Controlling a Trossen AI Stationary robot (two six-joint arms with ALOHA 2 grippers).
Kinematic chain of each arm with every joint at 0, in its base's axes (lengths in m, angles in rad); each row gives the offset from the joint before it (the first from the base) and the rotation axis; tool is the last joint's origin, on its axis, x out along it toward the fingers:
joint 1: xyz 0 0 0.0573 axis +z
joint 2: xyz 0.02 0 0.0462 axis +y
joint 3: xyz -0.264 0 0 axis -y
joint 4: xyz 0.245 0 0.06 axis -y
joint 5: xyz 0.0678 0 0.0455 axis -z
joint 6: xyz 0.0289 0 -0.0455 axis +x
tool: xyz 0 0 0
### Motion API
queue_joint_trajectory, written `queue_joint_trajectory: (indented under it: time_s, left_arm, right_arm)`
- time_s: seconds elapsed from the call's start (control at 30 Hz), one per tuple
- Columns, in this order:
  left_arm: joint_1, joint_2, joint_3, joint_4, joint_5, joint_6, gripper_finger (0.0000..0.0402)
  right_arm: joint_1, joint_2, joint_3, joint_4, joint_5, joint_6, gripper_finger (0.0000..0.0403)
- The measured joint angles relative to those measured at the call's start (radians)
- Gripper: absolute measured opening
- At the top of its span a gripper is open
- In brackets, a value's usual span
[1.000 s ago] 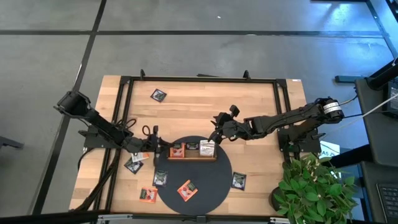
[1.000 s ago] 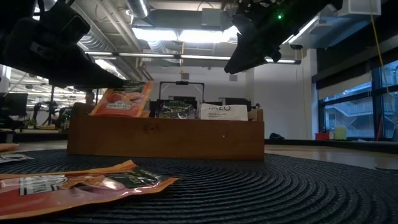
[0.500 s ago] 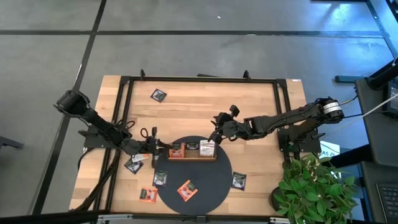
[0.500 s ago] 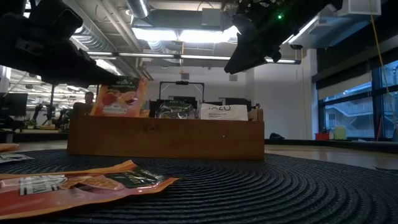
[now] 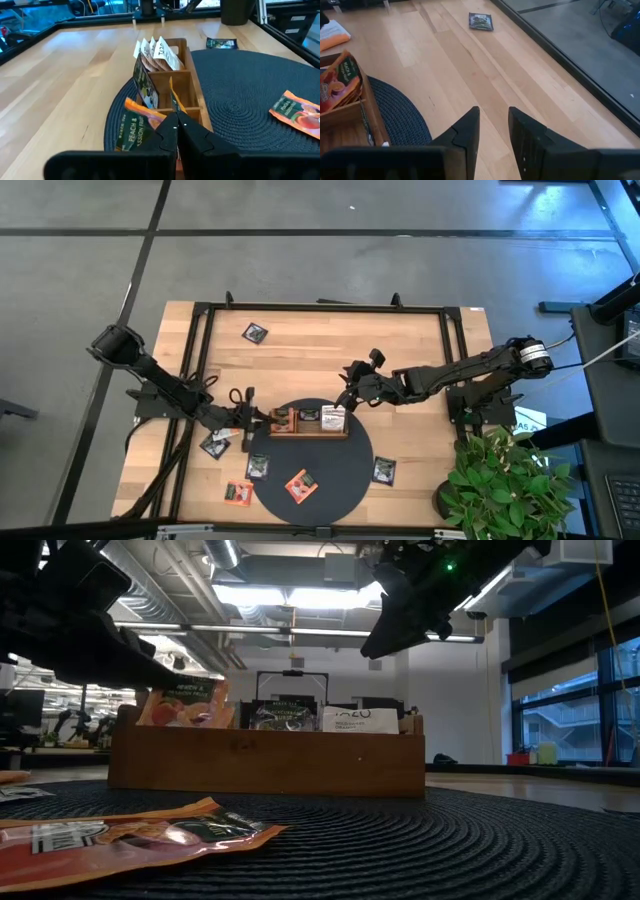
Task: Pick & Place Tea
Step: Put the orange tea bag into the left section of the wooden organizer
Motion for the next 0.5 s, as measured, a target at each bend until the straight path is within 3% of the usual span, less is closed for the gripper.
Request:
queue_joint_trajectory:
  time_s: [0.5]
  left_arm:
    - [0.002, 0.0, 0.0, -0.02, -0.002, -0.002, 0.0005]
  right_arm:
    - [0.0, 0.0, 0.0, 0.0, 0.0, 0.001, 0.0105]
